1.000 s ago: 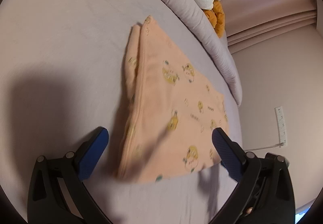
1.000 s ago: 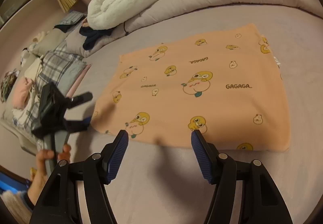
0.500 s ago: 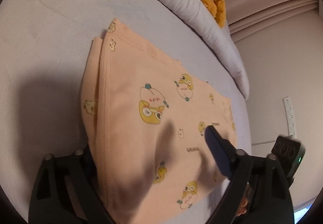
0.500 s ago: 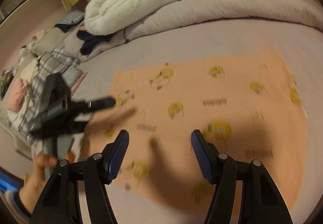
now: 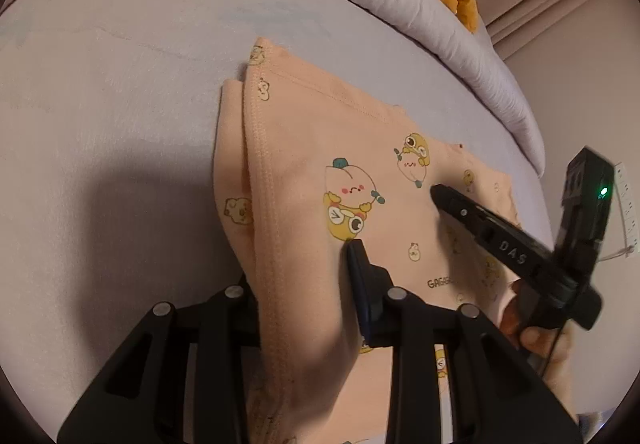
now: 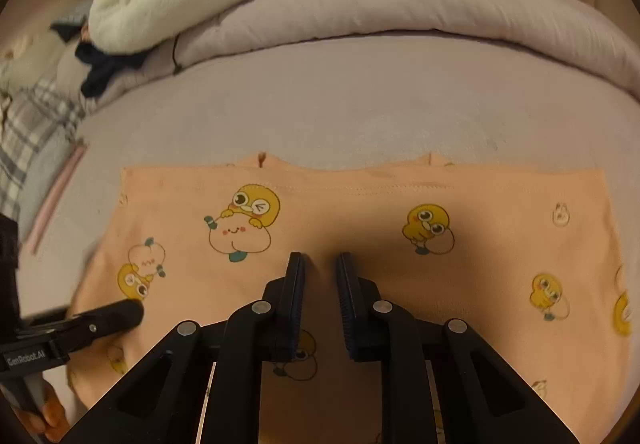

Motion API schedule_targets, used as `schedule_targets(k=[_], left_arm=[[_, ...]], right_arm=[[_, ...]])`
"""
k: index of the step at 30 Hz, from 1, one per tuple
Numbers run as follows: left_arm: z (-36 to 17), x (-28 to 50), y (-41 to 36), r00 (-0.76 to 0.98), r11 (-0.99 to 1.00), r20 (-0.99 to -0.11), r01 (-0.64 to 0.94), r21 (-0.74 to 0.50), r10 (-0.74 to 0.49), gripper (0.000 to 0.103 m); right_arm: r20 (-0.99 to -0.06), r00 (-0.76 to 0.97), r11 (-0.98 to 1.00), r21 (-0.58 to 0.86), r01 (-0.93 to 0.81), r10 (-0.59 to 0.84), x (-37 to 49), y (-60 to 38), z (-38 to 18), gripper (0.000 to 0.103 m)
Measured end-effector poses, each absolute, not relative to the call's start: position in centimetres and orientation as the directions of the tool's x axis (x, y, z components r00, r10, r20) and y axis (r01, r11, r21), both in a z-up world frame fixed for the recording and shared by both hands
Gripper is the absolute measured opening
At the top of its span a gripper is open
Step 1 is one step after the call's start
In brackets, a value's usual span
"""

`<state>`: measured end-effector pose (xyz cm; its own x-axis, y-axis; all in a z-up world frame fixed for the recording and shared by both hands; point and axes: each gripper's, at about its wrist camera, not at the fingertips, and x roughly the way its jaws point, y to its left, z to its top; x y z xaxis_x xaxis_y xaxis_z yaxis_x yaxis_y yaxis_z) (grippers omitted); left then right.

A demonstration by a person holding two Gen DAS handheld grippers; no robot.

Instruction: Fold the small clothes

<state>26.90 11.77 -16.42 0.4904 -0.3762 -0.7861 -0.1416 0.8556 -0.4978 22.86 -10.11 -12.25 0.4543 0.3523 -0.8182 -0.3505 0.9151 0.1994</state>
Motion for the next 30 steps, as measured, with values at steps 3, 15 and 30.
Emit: schedule_targets(k=[3,15,30], left_arm=[[-16.6,27.1,12.0,0.486,0.853,-0.787,-0.143,-0.501,-0.381,0.031],[-16.5,27.4,11.7,0.483,0.861,-0.794,-0.144,-0.487,-0.369,0.032],[-15.3,26.5,12.4,0.516,0.793,-0.753,-0.21,-0.573,-0.408,0.016]], right_arm=[[-0.824,0.44,0.912,0.205,-0.356,0.357,22.0,-10.5,-11.1,0.019],[-0.841,0.368,0.86,0.201,-0.469,0.397,14.4,-11.2,-11.2,0.019],[-0.804,0.281,0.797,0.346,-0.496,0.524,11.4,-13.1,-12.0,0.019]])
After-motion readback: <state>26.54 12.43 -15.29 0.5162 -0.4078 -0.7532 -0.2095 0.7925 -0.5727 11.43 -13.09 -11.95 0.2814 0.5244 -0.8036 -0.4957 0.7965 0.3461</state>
